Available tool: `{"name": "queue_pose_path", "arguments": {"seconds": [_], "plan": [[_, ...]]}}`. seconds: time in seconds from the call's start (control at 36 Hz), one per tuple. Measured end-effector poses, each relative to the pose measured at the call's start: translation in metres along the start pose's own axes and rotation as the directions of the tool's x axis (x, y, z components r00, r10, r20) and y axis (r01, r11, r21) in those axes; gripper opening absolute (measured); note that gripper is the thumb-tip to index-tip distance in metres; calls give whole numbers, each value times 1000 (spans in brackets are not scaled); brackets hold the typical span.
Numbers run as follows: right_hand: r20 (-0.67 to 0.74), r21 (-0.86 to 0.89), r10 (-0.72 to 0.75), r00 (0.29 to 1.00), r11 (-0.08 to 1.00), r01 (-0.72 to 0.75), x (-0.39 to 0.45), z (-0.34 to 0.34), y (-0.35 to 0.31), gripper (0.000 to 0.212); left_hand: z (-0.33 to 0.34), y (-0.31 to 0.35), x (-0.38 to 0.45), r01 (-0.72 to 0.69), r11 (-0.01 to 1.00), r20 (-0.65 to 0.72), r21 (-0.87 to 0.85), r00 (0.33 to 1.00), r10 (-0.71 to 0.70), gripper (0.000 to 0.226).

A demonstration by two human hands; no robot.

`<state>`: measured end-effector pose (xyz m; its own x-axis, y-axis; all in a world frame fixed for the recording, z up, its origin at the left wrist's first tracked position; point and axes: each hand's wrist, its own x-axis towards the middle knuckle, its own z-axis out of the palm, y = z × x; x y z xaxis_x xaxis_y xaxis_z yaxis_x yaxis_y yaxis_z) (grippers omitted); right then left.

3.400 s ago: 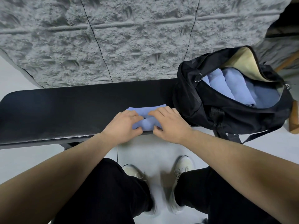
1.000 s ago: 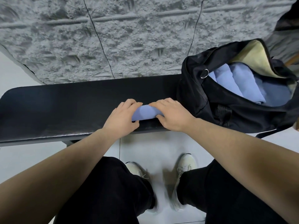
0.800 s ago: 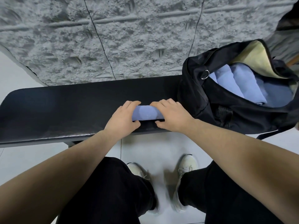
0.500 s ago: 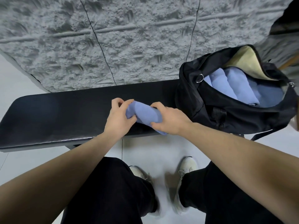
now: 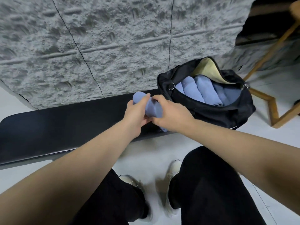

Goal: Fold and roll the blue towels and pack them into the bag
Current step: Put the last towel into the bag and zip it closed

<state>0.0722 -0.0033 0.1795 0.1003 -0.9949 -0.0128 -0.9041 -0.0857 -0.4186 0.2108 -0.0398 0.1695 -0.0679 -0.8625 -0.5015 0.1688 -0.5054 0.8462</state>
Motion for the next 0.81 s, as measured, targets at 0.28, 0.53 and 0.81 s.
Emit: {"name": "queue_pose_path", "arguments": {"seconds": [0.28, 0.53, 0.81], "plan": [[124, 181, 126, 984, 972, -147, -20, -72, 27, 72, 82, 13, -13, -42, 995, 39, 87, 998, 38, 66], [119, 507, 237, 964, 821, -265, -5, -106, 78, 84, 157, 27, -15, -68, 967, 147, 246, 989, 32, 31], [191, 614, 422, 886, 653, -443, -10, -137, 138, 66, 212, 26, 11, -33, 933, 203, 357, 978, -43, 29]]}}
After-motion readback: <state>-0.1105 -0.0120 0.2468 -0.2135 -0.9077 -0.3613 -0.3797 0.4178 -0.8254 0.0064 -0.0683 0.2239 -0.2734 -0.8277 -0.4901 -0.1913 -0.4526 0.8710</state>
